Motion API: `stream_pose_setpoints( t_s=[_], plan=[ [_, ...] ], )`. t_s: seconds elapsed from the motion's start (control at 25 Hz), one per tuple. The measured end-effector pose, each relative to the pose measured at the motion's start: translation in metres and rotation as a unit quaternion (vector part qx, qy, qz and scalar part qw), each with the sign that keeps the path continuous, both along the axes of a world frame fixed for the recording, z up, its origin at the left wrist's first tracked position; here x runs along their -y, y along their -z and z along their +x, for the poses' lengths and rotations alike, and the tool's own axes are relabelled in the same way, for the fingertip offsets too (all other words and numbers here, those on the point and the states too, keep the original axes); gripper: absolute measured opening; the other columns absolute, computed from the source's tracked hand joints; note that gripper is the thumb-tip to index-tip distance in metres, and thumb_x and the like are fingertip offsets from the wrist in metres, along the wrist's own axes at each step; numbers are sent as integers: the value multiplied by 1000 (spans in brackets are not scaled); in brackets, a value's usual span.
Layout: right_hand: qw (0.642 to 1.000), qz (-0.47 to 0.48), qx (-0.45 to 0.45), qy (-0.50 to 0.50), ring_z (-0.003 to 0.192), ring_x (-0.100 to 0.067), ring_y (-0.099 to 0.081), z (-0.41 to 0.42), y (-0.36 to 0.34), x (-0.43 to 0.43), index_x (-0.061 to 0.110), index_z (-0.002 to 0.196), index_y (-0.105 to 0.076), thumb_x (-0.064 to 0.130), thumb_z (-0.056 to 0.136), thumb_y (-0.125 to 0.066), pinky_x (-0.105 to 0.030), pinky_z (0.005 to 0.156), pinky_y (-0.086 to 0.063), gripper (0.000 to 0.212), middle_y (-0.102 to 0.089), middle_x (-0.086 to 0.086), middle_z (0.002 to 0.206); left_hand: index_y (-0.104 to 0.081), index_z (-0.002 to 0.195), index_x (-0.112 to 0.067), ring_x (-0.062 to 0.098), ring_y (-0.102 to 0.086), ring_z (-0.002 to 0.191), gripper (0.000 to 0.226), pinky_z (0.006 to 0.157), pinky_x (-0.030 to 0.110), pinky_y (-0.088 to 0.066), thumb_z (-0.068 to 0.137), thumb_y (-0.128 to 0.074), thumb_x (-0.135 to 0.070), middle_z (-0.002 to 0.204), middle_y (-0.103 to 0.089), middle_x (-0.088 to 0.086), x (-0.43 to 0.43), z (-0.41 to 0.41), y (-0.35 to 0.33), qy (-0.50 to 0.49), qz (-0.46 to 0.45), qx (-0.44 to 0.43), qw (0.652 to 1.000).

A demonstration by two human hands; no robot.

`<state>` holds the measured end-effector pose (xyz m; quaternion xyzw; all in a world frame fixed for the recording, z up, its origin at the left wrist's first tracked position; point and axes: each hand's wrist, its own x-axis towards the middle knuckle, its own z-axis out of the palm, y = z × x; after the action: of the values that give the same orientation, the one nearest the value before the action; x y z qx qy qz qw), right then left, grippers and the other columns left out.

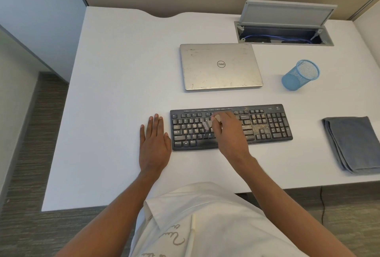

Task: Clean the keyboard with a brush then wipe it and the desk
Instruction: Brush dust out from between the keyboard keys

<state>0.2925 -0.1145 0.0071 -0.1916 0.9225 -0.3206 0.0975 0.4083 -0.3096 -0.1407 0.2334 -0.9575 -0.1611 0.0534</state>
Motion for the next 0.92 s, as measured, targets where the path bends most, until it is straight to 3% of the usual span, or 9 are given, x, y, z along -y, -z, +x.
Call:
stream_pose_setpoints(
  t_s=[0.08,0.24,0.32,0.4,0.44,0.56,0.68,0.84,0.92],
  plan=[
    [999,27,7,-22,89,-27,-55,-1,3,-3,2,98,-62,9,104,-48,-44,77,-49,17,-59,-9,96,-30,166,-7,22,-15,164,62,134,48,-7,109,-21,-29,175,-24,8,-1,0,0,0,0,-3,1000],
    [998,56,10,-27,88,-25,-57,-17,-6,-19,6,98,-61,11,106,-45,-44,78,-50,19,-58,-6,100,-31,165,-6,23,-17,164,61,134,49,-8,109,-22,-28,175,-25,9,0,1,1,1,2,-10,1000],
    [997,68,10,-28,90,-21,-58,-25,-14,-23,6,104,-63,10,107,-43,-33,78,-50,21,-60,-7,106,-30,165,-6,24,-17,164,62,134,49,-7,109,-20,-29,175,-25,10,-1,1,0,2,4,-10,1000],
    [996,57,44,-56,88,-12,-56,-27,-19,-19,6,111,-66,9,108,-44,-12,71,-41,23,-62,-4,109,-29,166,-6,24,-17,164,62,134,49,-7,109,-19,-30,175,-25,9,-1,0,-1,2,4,-7,1000],
    [994,47,68,-70,90,-10,-55,-24,-21,-14,8,113,-67,9,108,-45,-8,71,-38,23,-63,-1,109,-29,166,-6,24,-16,164,63,134,49,-7,109,-19,-30,175,-24,9,-1,0,-1,1,5,-7,1000],
    [987,49,79,-129,99,-21,-59,-13,-18,-3,9,109,-67,8,107,-46,-30,81,-45,21,-67,-2,110,-29,166,-5,24,-17,164,62,134,49,-8,109,-21,-29,175,-25,10,-1,0,-1,0,5,-8,1000],
    [984,93,73,-131,98,-30,-62,-19,-17,-9,6,107,-66,2,105,-46,-39,83,-48,20,-67,-9,110,-30,165,-6,24,-17,164,62,134,49,-8,109,-21,-29,175,-25,10,-1,1,-1,0,3,-4,1000],
    [983,157,72,-55,83,-16,-57,-35,-20,-35,7,107,-66,-6,100,-50,-32,68,-43,22,-66,-8,114,-30,165,-6,23,-17,164,61,134,49,-8,109,-21,-29,175,-25,9,-1,0,0,-1,1,-3,1000],
    [983,175,49,-37,85,-14,-57,-38,-21,-40,9,105,-66,-10,96,-51,-30,66,-42,26,-65,-7,110,-30,166,-6,23,-17,164,61,134,49,-8,109,-22,-28,175,-25,9,-1,0,0,-2,0,-1,1000]
  ],
)
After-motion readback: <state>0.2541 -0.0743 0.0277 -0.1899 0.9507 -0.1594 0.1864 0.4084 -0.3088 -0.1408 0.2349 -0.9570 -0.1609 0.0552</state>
